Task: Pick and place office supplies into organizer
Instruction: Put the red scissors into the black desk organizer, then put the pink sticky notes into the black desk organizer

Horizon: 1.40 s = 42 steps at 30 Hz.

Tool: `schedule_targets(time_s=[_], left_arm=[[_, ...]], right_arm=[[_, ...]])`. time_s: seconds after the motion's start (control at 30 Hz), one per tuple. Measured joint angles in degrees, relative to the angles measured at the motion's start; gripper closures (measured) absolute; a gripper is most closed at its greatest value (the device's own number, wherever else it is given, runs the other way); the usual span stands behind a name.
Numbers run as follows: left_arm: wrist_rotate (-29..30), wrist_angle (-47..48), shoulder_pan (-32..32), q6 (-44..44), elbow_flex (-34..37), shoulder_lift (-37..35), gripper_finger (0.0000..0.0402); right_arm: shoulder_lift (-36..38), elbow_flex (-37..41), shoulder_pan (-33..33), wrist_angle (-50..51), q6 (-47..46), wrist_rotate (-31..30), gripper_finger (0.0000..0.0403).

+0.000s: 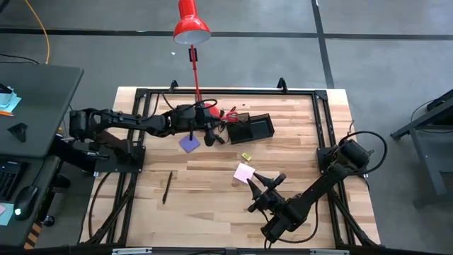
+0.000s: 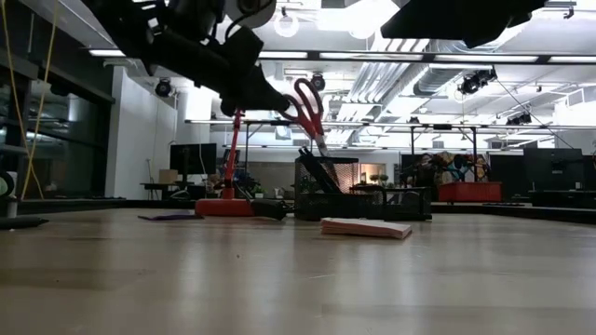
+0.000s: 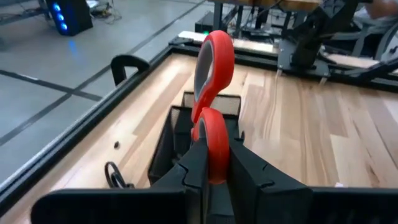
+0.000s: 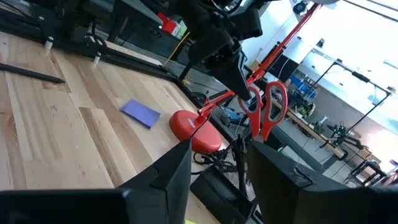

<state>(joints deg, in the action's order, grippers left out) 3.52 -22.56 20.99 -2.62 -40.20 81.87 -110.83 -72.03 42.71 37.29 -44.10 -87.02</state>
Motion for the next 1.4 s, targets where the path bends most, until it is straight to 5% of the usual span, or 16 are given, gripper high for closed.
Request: schedule_targets(time_s=[0.47, 0.83, 1.0, 1.4], left_arm=[[-1.6, 0.1, 0.0, 0.7, -2.2, 0.8, 0.0278], [-15.7, -7.8, -1.7, -2.4, -2.1, -2.2, 0.0244], [-12.5, -8.8, -6.3, -1.5, -0.7, -2.8, 0.0243], [4.8, -27.4, -25.3, -0.6, 14.4, -3.4, 0.0243]], right_arm=[[0.0, 0.0, -1.1, 0.2, -1.6, 2.1, 0.0258], [0.0, 0.0, -1.0, 0.7, -4.6, 5.6, 0.0256], [0.0, 1.7, -1.0, 0.3, -8.1, 6.6, 0.0256], [0.0, 4.3, -0.7, -2.0, -9.6, 8.1, 0.0256]])
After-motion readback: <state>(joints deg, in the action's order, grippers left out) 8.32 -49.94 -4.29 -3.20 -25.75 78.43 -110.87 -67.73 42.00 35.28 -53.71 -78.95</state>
